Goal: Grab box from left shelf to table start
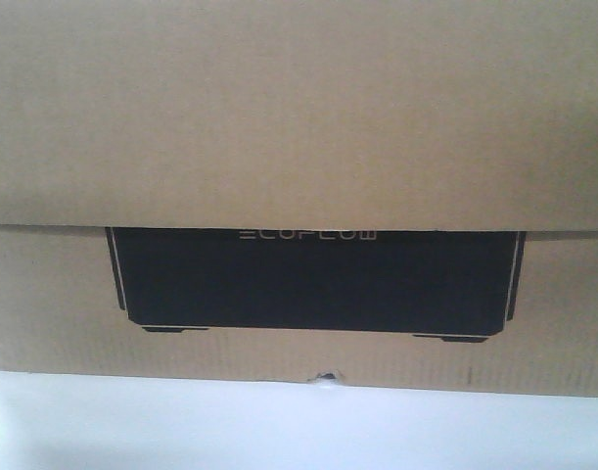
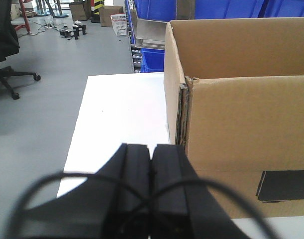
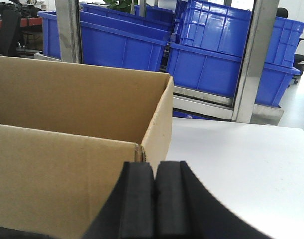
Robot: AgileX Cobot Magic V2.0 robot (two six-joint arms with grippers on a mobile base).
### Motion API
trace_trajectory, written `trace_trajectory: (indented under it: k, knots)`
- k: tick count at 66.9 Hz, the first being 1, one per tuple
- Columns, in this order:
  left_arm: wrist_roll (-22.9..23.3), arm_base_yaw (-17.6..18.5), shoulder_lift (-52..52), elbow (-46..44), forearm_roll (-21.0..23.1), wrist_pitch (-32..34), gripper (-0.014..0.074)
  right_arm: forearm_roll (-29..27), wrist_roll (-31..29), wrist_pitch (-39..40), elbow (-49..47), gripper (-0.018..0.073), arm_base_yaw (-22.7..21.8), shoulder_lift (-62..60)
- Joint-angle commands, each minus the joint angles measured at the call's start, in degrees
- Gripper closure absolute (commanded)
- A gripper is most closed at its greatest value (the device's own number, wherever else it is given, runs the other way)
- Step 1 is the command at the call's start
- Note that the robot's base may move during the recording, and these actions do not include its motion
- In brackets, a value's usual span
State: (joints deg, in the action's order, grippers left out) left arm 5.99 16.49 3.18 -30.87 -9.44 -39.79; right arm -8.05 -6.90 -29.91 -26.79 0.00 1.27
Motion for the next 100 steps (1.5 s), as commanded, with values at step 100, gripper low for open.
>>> trace_trajectory:
  k: [100]
  knots:
    - [-7.5,-15.8,-4.8,32.4,16.2,44.2,0.0696,0.3,-0.4,4.9,-1.5,0.0501,-0.1,0.8]
